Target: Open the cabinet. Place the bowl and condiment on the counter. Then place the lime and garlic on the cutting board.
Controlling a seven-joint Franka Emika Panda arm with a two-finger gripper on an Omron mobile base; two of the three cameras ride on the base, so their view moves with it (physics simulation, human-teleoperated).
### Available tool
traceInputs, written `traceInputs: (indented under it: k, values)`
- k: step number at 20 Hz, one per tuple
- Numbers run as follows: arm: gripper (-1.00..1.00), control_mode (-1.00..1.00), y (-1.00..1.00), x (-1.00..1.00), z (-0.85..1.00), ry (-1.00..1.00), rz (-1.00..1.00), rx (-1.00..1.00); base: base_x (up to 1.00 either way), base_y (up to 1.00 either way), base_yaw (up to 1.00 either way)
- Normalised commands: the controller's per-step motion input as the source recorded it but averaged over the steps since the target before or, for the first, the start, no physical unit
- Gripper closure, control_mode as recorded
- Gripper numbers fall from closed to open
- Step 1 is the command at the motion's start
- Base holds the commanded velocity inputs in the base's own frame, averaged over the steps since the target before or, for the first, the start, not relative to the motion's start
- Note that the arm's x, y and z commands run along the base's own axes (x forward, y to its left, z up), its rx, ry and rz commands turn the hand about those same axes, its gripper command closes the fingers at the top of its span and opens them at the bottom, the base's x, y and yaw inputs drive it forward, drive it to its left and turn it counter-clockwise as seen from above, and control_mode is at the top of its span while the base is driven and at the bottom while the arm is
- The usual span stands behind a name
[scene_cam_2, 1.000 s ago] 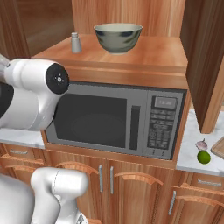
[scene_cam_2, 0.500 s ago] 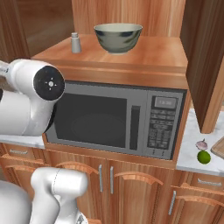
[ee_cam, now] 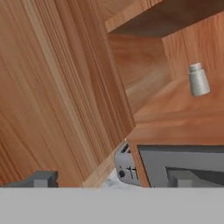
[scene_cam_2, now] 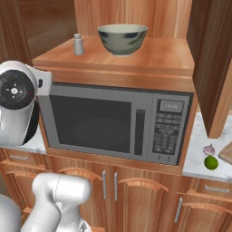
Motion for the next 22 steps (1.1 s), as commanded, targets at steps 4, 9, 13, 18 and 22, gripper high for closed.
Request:
traceInputs:
  k: [4,9,13,18,22]
  values:
    - [-1.0,-1.0,-0.16,0.24,0.0,-0.15,-0.02,-0.09,0.0,0.0,0.0]
    - [-1.0,-1.0,-0.14,0.31,0.0,-0.13,-0.05,-0.1,0.0,0.0,0.0]
    - [-1.0,-1.0,-0.15,0.2,0.0,-0.11,-0.09,-0.11,0.0,0.0,0.0]
    - [-1.0,-1.0,-0.11,0.12,0.02,-0.04,-0.14,-0.08,0.0,0.0,0.0]
    - [-1.0,-1.0,-0.03,0.11,0.0,0.0,-0.1,0.0,0.0,0.0,0.0]
